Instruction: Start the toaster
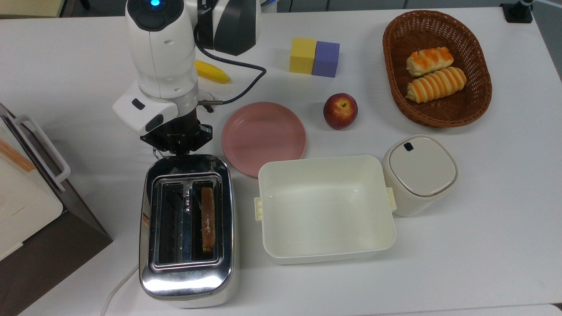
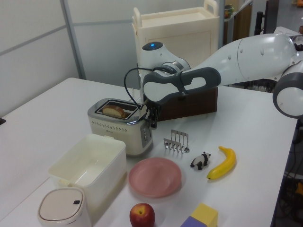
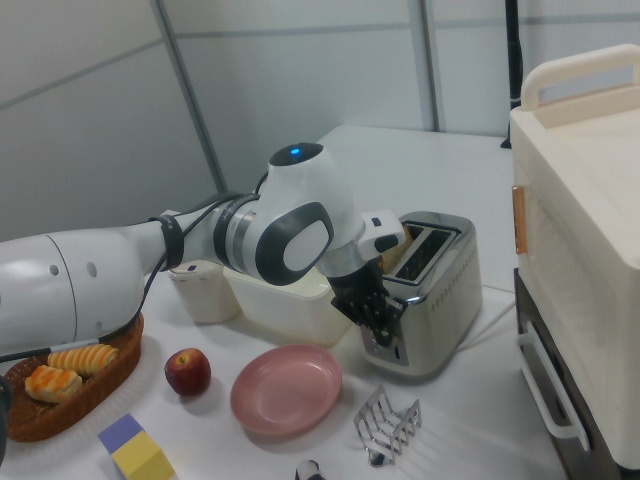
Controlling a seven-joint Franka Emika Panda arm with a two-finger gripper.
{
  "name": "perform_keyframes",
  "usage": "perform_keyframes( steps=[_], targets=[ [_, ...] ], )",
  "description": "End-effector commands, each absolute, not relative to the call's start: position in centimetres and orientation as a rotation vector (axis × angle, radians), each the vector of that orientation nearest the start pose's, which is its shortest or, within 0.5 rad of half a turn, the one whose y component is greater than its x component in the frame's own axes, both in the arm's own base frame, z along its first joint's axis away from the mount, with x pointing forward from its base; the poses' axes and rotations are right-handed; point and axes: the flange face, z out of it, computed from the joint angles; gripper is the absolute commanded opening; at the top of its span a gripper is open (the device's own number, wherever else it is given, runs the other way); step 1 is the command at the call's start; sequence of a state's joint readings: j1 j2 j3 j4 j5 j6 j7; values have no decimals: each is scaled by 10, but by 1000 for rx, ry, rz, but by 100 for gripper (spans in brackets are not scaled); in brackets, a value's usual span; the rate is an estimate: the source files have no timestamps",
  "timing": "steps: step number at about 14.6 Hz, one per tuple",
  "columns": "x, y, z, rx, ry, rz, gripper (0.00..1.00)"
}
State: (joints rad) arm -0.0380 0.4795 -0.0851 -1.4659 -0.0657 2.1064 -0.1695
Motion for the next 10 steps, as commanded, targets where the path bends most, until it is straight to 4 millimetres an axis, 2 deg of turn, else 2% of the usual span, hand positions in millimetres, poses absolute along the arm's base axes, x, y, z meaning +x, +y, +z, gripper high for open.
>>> perform_keyframes(
  steps=[1, 8, 10],
  targets=[
    [705, -87, 402, -3263, -205, -260, 0],
    [710, -87, 381, -3270, -224, -240, 0],
    [709, -87, 380, -3273, -227, -234, 0]
  ],
)
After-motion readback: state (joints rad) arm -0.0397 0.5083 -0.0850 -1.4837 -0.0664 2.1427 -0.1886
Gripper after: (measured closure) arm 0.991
